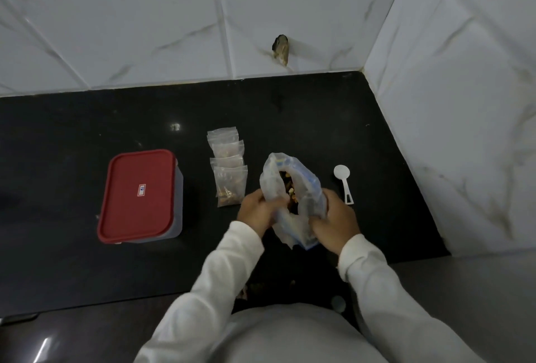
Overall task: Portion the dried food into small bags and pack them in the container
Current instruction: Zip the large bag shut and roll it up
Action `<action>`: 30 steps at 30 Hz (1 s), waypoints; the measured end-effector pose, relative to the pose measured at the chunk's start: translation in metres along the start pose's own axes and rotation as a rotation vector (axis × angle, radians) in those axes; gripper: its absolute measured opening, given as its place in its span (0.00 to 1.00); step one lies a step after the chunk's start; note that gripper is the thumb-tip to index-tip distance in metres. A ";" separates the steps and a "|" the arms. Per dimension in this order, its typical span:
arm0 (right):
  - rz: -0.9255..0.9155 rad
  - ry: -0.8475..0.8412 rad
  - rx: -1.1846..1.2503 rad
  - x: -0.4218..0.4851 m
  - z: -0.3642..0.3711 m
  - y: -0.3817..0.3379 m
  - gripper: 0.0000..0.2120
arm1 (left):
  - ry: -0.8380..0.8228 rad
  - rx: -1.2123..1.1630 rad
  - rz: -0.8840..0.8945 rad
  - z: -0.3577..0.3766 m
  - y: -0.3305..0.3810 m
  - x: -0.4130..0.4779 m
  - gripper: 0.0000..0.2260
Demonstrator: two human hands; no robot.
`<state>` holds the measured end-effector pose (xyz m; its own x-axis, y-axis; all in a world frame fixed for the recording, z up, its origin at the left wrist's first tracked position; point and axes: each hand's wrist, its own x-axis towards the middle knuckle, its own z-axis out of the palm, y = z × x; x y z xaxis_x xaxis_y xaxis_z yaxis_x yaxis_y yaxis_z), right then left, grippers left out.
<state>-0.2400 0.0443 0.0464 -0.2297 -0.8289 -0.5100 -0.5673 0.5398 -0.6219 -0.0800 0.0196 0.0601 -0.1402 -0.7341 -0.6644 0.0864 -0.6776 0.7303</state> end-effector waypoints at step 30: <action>-0.200 0.153 -0.050 -0.017 -0.004 -0.033 0.17 | 0.101 0.826 0.212 0.009 0.018 0.001 0.09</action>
<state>-0.2205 0.0401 0.0779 -0.2238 -0.9330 -0.2820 -0.6512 0.3584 -0.6690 -0.0878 0.0076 0.0742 -0.1104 -0.8684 -0.4834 -0.6507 -0.3046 0.6956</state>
